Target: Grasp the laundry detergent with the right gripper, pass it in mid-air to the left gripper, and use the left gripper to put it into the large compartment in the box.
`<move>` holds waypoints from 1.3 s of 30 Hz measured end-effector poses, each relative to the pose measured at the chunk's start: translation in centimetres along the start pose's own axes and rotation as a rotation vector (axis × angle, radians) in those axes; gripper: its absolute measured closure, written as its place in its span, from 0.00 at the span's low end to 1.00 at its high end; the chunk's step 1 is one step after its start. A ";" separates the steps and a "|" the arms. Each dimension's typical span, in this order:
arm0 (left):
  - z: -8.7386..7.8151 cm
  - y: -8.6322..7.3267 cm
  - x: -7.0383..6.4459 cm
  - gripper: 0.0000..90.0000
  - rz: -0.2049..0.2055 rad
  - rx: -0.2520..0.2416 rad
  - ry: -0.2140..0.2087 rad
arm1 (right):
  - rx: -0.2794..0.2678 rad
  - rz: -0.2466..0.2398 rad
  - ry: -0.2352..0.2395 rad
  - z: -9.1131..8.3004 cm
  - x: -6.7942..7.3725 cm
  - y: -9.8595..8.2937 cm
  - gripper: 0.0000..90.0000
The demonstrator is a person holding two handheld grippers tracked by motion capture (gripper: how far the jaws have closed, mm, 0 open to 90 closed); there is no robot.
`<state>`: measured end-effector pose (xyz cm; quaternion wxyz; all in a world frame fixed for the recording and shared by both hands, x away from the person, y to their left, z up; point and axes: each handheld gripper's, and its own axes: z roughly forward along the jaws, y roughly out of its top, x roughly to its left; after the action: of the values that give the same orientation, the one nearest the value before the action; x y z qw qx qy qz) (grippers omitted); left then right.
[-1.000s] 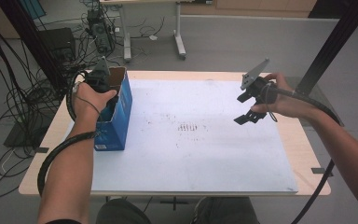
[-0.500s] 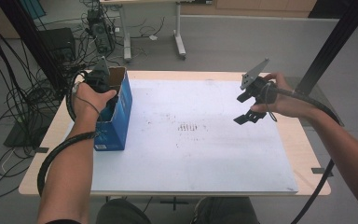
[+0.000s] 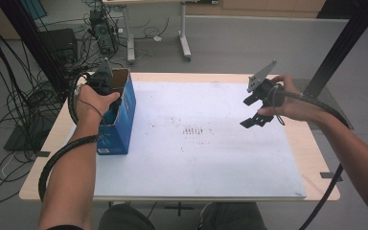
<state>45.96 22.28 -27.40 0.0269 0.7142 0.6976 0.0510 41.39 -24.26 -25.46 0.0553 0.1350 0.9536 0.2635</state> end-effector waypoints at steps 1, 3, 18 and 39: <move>0.0 0.0 0.0 0.41 0.000 0.000 0.000 | 0.001 0.000 0.000 0.0 0.0 0.0 0.13; 0.0 0.0 0.0 0.41 0.001 0.001 0.000 | 0.003 0.003 0.000 0.0 0.0 -0.1 0.13; 0.0 0.0 0.0 0.41 0.001 -0.002 0.000 | -0.002 -0.001 -0.003 0.0 0.1 0.1 0.13; 0.0 -0.1 0.1 0.41 0.002 -0.003 -0.005 | -0.004 -0.002 0.001 0.2 0.2 0.2 0.13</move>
<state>45.85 22.39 -27.39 0.0296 0.7151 0.6966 0.0501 41.30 -23.99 -25.50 0.0552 0.1340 0.9531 0.2657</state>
